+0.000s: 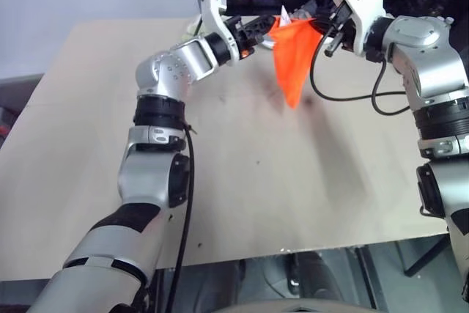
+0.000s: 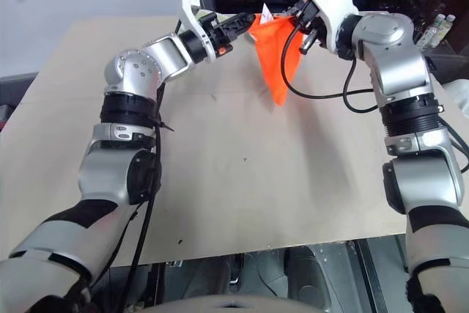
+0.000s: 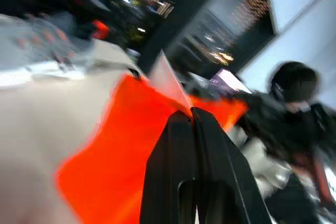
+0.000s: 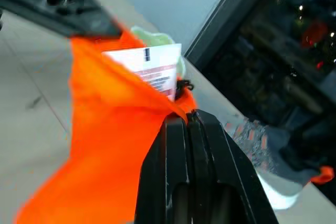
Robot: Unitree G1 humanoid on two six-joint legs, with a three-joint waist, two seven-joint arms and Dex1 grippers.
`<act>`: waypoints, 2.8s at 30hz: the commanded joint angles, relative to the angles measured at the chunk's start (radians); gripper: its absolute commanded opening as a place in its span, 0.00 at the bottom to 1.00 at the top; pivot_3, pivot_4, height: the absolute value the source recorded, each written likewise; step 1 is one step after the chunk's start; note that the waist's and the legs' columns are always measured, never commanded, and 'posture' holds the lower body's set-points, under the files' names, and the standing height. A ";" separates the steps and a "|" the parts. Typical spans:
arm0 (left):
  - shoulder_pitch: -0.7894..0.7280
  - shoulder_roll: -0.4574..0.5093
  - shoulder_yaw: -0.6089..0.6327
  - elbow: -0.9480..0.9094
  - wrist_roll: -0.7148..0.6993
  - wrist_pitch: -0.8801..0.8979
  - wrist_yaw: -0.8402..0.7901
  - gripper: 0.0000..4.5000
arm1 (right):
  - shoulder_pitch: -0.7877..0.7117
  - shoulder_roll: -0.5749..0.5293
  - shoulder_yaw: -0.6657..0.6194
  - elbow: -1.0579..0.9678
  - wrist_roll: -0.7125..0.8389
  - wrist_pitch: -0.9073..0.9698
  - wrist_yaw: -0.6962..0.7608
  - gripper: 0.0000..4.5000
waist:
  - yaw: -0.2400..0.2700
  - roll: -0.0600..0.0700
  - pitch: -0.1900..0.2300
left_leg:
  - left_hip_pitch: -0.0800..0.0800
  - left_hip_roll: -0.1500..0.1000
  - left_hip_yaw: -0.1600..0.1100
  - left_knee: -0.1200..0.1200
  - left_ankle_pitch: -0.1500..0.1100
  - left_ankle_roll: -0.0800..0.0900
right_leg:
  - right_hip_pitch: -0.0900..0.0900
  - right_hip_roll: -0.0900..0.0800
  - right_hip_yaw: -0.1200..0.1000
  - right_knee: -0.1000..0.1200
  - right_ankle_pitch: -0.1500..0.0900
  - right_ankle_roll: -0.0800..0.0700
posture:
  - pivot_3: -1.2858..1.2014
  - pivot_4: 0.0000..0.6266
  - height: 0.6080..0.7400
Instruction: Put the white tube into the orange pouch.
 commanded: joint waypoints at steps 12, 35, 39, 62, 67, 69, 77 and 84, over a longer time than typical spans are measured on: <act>0.230 0.044 -0.091 -0.346 0.061 0.075 -0.094 0.00 | 0.333 -0.056 -0.070 -0.607 0.128 0.301 0.011 0.01 | 0.001 0.002 -0.003 | -0.013 0.000 -0.003 0.005 0.000 0.000 | -0.010 0.000 -0.002 0.002 0.001 0.001 | 0.52 0.24 1.00; 0.467 0.146 -0.050 -0.718 -0.048 0.280 -0.100 0.00 | 0.621 -0.182 -0.088 -1.050 0.242 0.605 -0.102 0.56 | 0.005 0.002 -0.003 | 0.005 0.000 -0.007 0.008 -0.004 0.007 | 0.008 0.000 0.000 -0.001 0.001 0.004 | 0.52 0.24 1.00; 0.460 0.144 -0.052 -0.712 -0.048 0.278 -0.099 0.00 | 0.651 -0.202 -0.009 -1.014 0.158 0.532 -0.120 0.56 | 0.000 0.003 -0.003 | 0.006 0.001 -0.006 0.008 -0.004 0.007 | 0.008 0.000 0.002 0.000 0.001 0.004 | 0.52 0.24 1.00; 0.471 0.128 -0.058 -0.725 -0.048 0.287 -0.096 0.00 | 0.649 -0.127 0.050 -0.858 -0.045 0.337 -0.130 0.02 | 0.004 0.002 -0.003 | 0.006 0.000 -0.007 0.008 -0.004 0.006 | 0.008 0.001 0.001 0.000 0.001 0.004 | 0.52 0.24 1.00; 0.479 0.132 -0.069 -0.720 -0.035 0.278 -0.104 0.00 | 0.658 -0.149 0.011 -0.900 -0.042 0.362 -0.124 0.02 | 0.004 0.002 -0.003 | 0.006 0.000 -0.007 0.008 -0.004 0.006 | 0.008 0.001 0.001 0.000 0.001 0.004 | 0.52 0.24 1.00; 0.483 0.134 -0.079 -0.716 -0.023 0.274 -0.105 0.00 | 0.654 -0.156 -0.026 -0.925 -0.021 0.393 -0.120 0.02 | 0.005 0.002 -0.003 | 0.006 0.000 -0.007 0.008 -0.004 0.006 | 0.008 0.000 0.001 0.000 0.001 0.004 | 0.52 0.24 1.00; 0.481 0.108 -0.083 -0.701 -0.006 0.262 -0.093 0.00 | 0.655 -0.203 -0.120 -1.002 0.057 0.468 -0.067 0.02 | 0.005 0.002 -0.003 | 0.006 0.000 -0.007 0.008 -0.004 0.007 | 0.008 0.000 0.001 0.000 0.001 0.004 | 0.52 0.24 1.00; 0.483 0.095 -0.089 -0.696 0.009 0.249 -0.089 0.00 | 0.618 -0.173 -0.201 -1.010 0.140 0.520 -0.086 0.02 | 0.005 0.002 -0.003 | 0.006 0.000 -0.007 0.008 -0.004 0.007 | 0.008 0.000 0.001 0.000 0.001 0.004 | 0.52 0.24 1.00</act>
